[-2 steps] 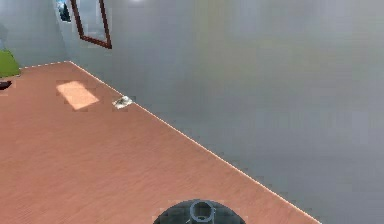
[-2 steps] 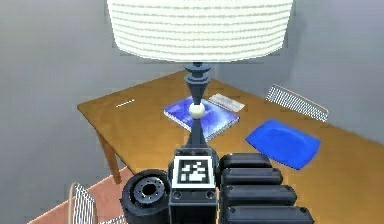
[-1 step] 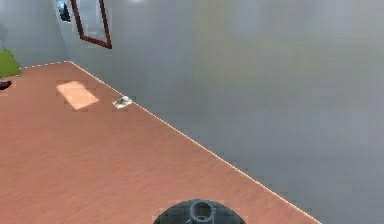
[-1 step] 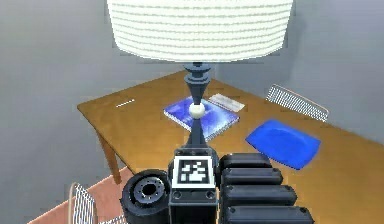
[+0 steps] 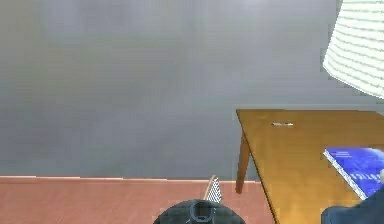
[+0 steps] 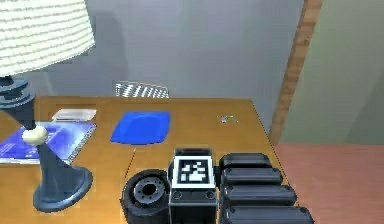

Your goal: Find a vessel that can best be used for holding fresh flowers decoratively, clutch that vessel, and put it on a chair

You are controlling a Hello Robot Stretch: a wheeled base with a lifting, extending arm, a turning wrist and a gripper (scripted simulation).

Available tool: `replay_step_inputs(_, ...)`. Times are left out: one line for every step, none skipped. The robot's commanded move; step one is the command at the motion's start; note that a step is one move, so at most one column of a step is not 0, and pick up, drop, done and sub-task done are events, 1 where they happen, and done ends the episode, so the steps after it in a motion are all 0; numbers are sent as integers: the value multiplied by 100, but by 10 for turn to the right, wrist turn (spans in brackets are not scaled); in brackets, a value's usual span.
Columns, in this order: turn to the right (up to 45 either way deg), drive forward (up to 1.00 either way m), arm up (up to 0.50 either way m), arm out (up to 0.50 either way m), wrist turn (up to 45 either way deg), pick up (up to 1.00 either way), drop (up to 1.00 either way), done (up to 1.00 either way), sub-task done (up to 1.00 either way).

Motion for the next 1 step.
replay_step_inputs(450,0,0,0,0,0,0,0,0)
